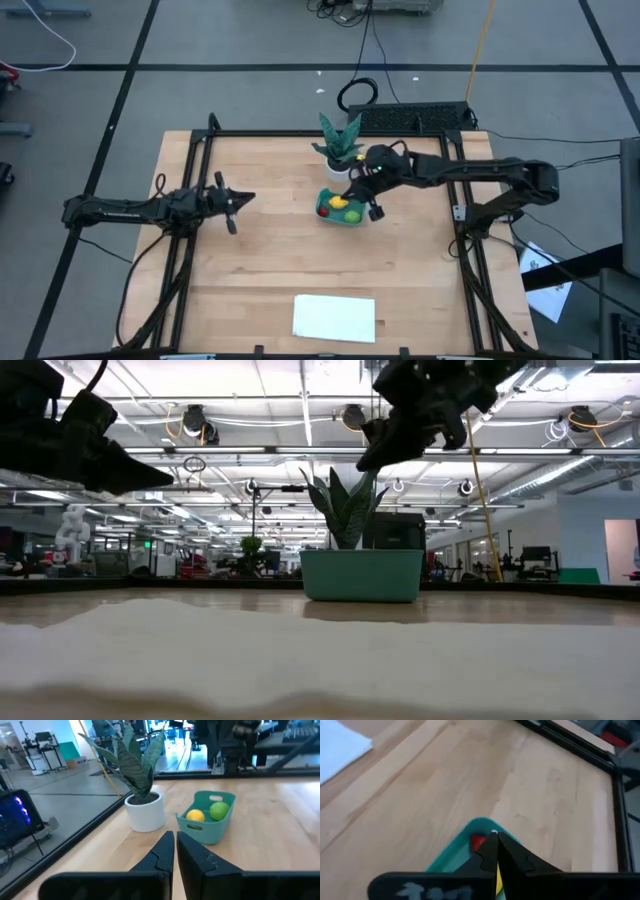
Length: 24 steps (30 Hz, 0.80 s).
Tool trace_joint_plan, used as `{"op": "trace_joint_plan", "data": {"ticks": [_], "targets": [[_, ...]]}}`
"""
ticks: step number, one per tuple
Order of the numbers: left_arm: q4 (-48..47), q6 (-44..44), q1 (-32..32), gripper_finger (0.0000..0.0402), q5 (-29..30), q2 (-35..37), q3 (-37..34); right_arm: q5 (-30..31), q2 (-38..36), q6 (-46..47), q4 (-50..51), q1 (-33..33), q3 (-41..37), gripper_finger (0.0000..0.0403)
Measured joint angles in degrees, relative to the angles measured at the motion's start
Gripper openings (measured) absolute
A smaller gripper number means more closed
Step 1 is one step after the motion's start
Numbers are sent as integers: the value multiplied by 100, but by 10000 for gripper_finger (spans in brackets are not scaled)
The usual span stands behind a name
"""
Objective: Pick and placing Produce into tupperware
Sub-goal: Adjust the green bin
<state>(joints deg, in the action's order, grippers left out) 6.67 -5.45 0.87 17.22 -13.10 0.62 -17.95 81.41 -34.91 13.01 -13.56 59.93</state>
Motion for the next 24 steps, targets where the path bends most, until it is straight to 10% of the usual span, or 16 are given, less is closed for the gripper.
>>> {"op": "trace_joint_plan", "data": {"ticks": [24], "targets": [[88,-2,6,26,-206,-76,1,-9,-86,498,-809,-221,-589,0]]}}
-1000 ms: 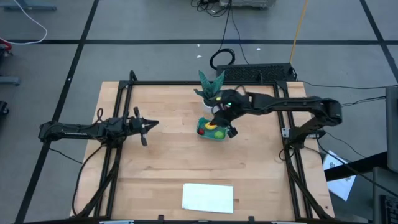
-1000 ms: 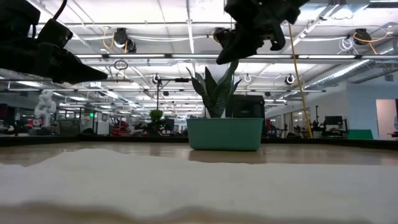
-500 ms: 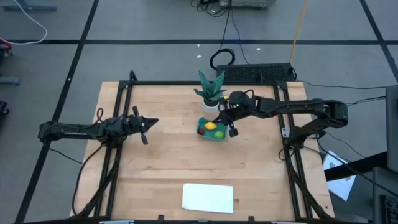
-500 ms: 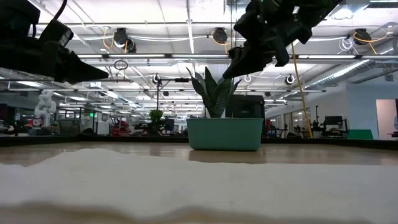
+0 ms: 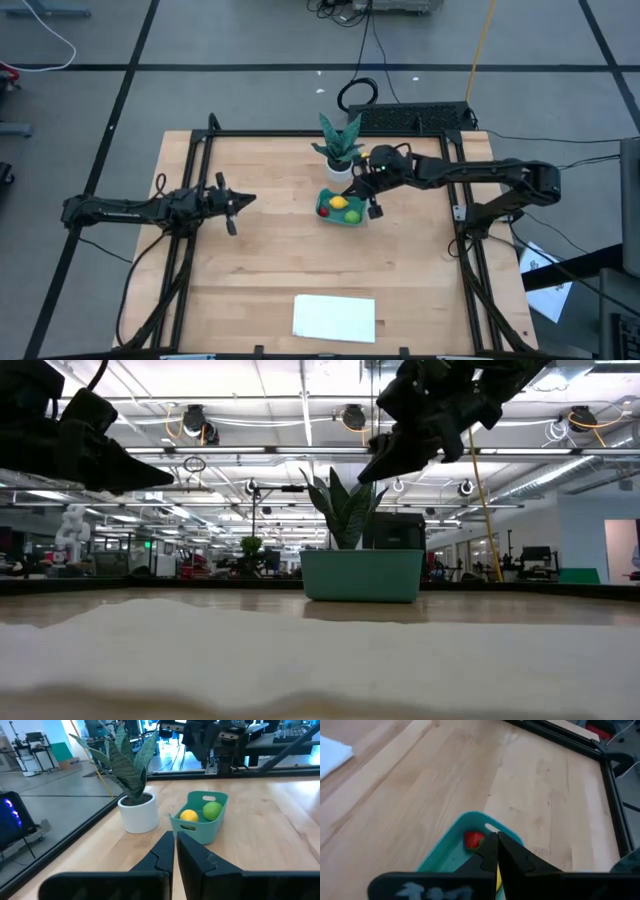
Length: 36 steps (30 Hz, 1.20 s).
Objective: Pick and placing Produce into tupperware
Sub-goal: Adjust the green bin
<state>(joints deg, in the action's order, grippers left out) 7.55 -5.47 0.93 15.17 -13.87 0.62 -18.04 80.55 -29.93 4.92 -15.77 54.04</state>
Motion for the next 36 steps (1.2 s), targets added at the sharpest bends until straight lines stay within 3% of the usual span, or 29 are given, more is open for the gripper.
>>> {"op": "trace_joint_plan", "data": {"ticks": [6,10,19,24,31,36], "targets": [[37,458,17,26,733,0,0,167,-300,199,36,2,0,0],[39,465,12,24,700,0,0,460,-615,202,-33,0,-124,0],[44,607,14,2,782,0,0,500,-1545,704,-850,-63,-1044,0],[52,1184,201,1,683,-18,0,1253,-1935,1239,-1410,-92,-1743,0],[233,1741,586,0,112,-748,0,1676,-2082,1835,-2188,-82,-2552,0],[1124,1927,787,0,-84,-1733,0,1680,-2080,2044,-2369,-12,-2735,0]]}}
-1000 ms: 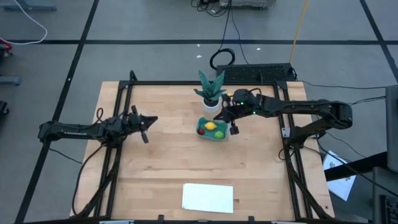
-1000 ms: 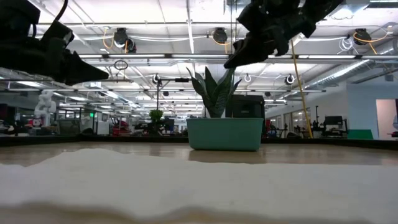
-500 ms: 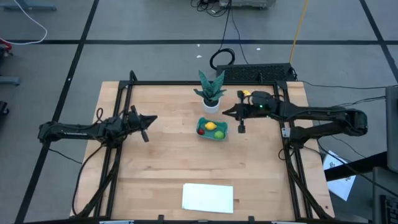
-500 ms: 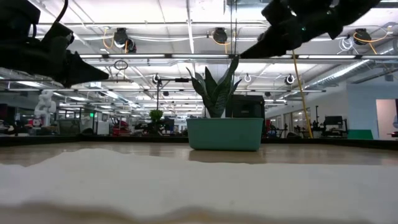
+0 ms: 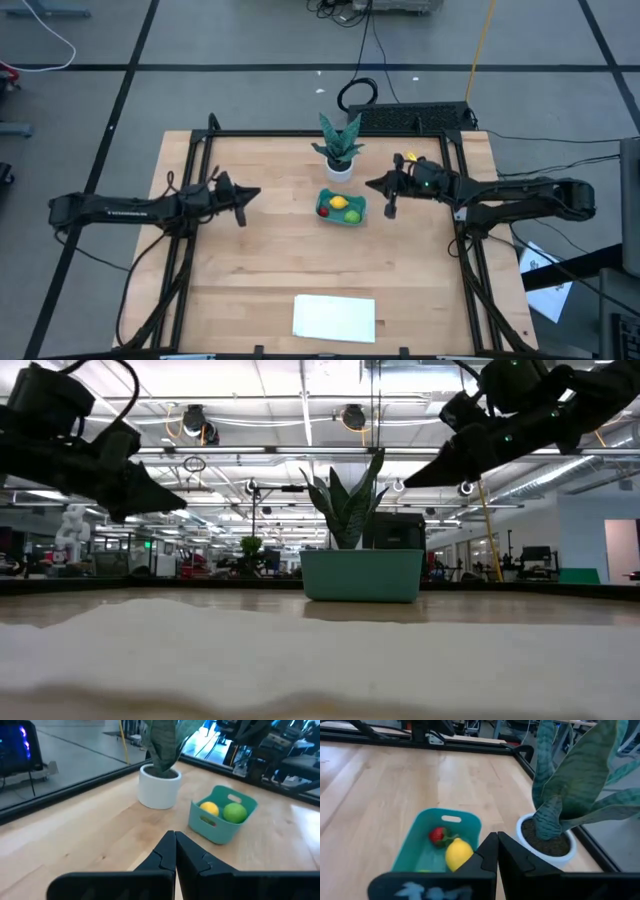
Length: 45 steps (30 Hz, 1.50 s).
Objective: Pick and placing Produce into tupperware
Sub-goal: Adjust the green bin
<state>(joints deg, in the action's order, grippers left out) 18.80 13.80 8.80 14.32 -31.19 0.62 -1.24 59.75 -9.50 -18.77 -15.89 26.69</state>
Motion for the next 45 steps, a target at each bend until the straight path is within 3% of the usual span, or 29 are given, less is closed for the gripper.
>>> {"op": "trace_joint_plan", "data": {"ticks": [7,15,19,28,31,33,45], "targets": [[662,236,416,0,-310,-1665,366,377,0,159,-32,116,-136,0],[1261,13,518,0,-1066,-3666,1445,928,2,609,-293,396,-484,0],[1260,-37,518,0,-1217,-4468,1917,1537,2,938,-295,497,-642,0],[1279,-113,509,0,-1743,-5208,2520,1661,2,1764,-401,914,-995,0],[1283,-133,512,0,-1850,-5448,2739,2046,2,1858,-501,1067,-1083,0],[1279,-148,512,0,-1855,-5614,2865,2270,2,2048,-461,1157,-1157,0],[1265,-58,609,0,-1848,-6368,3232,2253,239,2722,-630,1555,-1230,0]]}}
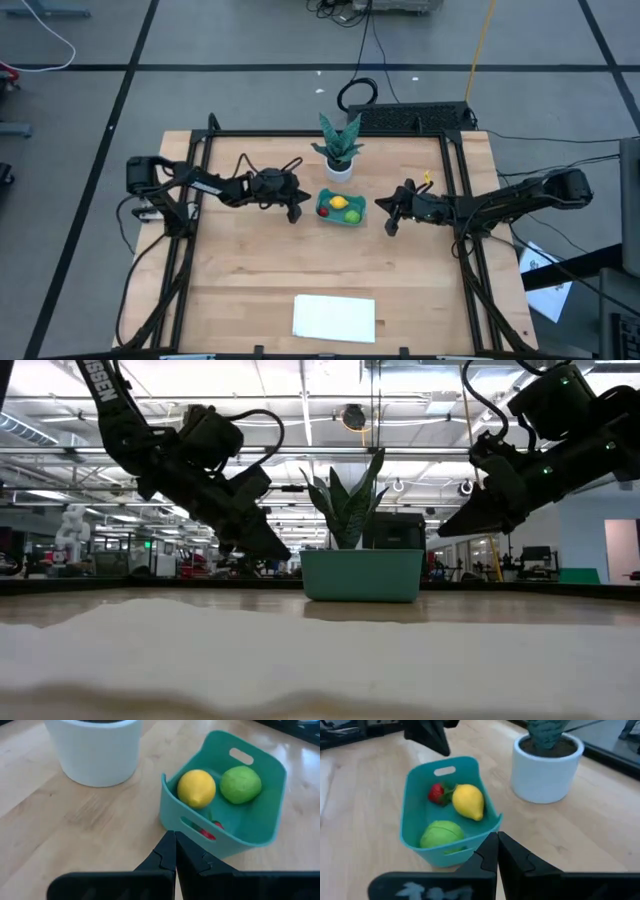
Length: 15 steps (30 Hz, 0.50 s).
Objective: Pick and placing Produce into tupperware
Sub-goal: Adjust the green bin
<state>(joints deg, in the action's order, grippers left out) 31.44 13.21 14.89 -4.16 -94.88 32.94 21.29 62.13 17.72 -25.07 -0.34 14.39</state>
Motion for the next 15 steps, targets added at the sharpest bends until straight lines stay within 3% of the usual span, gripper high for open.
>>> {"op": "trace_joint_plan", "data": {"ticks": [15], "targets": [[-90,84,9,0,-5,-52,43,-3,1204,463,-650,23,0,0]]}}
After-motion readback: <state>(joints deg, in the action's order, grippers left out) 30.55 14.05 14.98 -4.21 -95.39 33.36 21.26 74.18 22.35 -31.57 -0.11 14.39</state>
